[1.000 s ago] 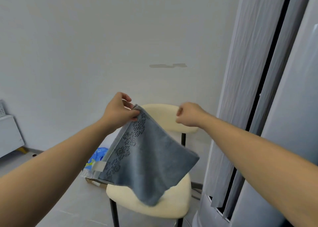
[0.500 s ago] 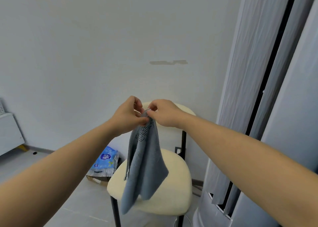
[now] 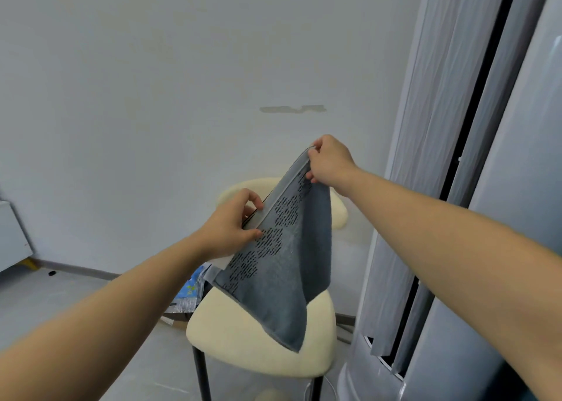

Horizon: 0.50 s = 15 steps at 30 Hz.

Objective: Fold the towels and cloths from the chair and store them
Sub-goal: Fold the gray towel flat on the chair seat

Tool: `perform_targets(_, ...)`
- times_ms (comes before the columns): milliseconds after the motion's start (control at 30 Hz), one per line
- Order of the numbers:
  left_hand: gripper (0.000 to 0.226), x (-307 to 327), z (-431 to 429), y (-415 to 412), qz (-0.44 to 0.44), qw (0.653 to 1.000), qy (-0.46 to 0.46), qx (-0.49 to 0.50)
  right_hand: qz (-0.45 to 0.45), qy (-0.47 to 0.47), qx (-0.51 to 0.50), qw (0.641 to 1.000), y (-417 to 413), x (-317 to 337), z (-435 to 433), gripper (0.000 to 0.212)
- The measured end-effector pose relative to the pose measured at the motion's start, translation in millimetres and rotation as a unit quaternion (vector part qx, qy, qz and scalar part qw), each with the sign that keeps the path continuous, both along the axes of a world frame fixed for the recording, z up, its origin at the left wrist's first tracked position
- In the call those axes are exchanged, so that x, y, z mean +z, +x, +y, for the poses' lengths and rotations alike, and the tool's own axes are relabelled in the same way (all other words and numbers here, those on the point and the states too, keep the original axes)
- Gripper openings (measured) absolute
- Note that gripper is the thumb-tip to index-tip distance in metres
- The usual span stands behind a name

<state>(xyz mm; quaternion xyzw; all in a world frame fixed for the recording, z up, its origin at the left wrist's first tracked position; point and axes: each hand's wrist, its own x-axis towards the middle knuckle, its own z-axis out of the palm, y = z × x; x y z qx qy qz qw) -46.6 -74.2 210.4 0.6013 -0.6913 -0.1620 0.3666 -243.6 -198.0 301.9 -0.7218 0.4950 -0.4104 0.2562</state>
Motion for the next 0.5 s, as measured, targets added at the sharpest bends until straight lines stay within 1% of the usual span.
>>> perform_targets(133,0.051,-1.4,2.7,16.3,-0.062,0.997,0.048,-0.001,0.066,-0.018,-0.039,0.997,-14.8,-0.9,-11.1,0.014)
perform_targets(233,0.047,1.7,8.2,28.0,-0.135,0.989,0.053,0.015,0.051,-0.003,-0.064,0.997,-23.1,-6.8,-15.7,0.015)
perform_targets(333,0.035,7.4,13.4,38.7,-0.161,0.985,0.051,0.037,0.034,0.014,-0.077,0.996,-27.8,-12.7,-20.2,0.015)
perform_targets(500,0.017,13.5,19.8,55.6,-0.229,0.971,0.06,0.039,0.002,0.021,-0.096,0.995,-36.2,-12.4,-25.7,0.016)
